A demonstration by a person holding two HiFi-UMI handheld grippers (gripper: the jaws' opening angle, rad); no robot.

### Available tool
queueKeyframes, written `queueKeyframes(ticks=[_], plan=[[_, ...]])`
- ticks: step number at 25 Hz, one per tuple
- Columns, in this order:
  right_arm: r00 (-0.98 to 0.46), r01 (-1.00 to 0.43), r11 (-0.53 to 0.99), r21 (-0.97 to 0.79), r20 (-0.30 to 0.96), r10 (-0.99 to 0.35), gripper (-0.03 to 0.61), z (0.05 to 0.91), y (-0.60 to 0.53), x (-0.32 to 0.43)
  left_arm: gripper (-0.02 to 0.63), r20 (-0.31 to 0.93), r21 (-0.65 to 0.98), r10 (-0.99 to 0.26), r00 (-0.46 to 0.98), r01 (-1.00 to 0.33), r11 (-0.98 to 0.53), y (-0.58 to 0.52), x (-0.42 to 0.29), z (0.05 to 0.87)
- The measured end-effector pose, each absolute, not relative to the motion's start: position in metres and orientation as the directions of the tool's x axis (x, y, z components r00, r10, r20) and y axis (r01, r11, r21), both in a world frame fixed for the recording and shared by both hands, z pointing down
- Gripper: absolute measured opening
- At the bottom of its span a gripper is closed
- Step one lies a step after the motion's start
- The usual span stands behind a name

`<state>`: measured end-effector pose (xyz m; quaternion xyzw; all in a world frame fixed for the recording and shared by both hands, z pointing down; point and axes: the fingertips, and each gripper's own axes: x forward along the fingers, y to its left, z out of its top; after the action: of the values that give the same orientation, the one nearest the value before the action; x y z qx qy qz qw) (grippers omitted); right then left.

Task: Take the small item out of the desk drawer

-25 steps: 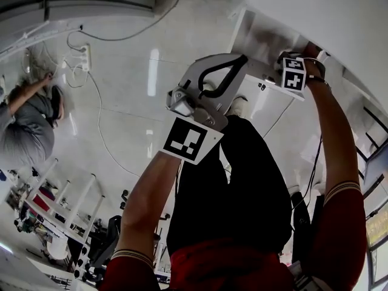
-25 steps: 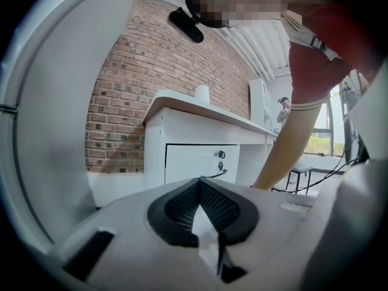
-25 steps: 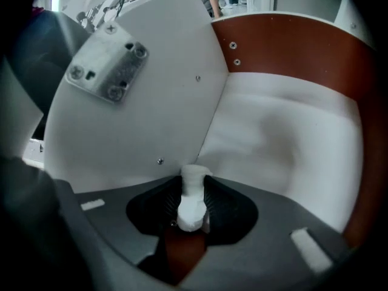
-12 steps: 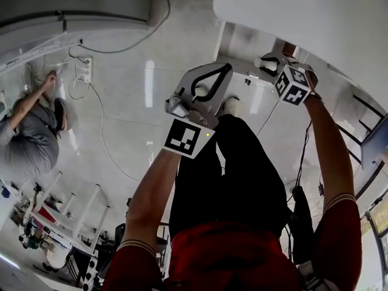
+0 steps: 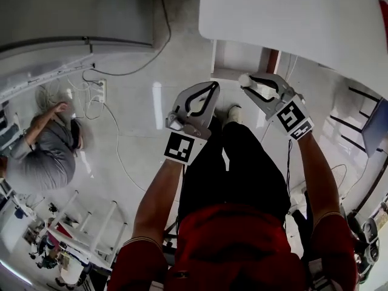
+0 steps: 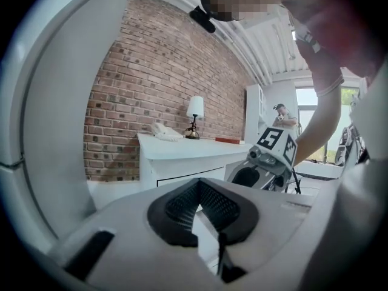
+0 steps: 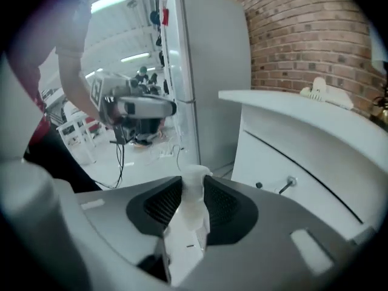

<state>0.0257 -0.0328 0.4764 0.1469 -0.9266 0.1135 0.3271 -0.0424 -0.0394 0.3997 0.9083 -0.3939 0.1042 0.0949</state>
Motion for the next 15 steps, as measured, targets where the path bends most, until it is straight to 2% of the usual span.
queueKeyframes(ticks=[4,10,15], plan=[[-0.805,-0.41,0.904,-0.124,0.515,-0.295,0.129,0.403,-0.022,0.025,0.001,0.196,0.181,-0.733,0.652,-0.758,-0.626,-0.036,-0.042,0.354],[-0.826,-0.548,0.803,-0.235,0.302,-0.476,0.129,0.305,-0.023,0.059,0.0,0.135,0.172,-0.725,0.675,-0.737,-0.654,-0.029,-0.019,0.275],[-0.815,-0.575,0.757,-0.309,0.136,-0.563,0.129,0.239,-0.013,0.066,0.0,0.058,0.175,-0.721,0.69,-0.718,-0.673,-0.02,-0.013,0.215]])
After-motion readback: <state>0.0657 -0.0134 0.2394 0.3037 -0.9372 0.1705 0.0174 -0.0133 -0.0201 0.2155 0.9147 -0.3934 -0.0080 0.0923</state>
